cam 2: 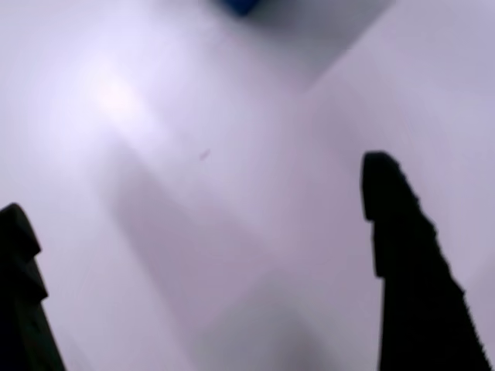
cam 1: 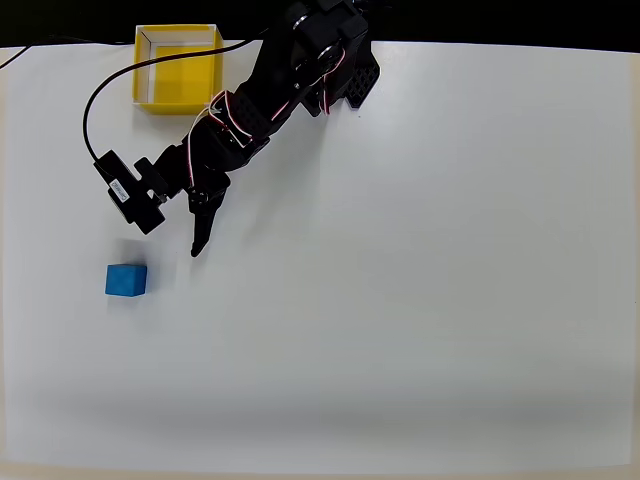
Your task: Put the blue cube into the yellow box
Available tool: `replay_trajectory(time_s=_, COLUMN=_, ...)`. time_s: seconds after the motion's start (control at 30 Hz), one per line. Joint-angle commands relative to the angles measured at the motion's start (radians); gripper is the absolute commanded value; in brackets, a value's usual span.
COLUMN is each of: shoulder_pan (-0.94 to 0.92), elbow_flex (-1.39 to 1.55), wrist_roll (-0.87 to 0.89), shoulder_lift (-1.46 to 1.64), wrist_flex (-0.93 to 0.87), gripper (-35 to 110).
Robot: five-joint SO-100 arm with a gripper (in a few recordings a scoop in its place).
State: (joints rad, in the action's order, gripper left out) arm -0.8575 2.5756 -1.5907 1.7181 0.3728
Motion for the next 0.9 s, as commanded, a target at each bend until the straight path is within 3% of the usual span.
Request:
replay_trajectory(time_s=0.0, shoulder_pan=-0.052, elbow_flex=-0.201, wrist_roll=-0.003, shoulder_lift=-0.078, wrist_flex=0.069, gripper=47)
replay_trajectory(time_s=0.87, shoulder_pan=0.011, elbow_flex=-0.719, wrist_roll=0.077, shoulder_lift=-0.649, wrist_flex=0.27, gripper=47)
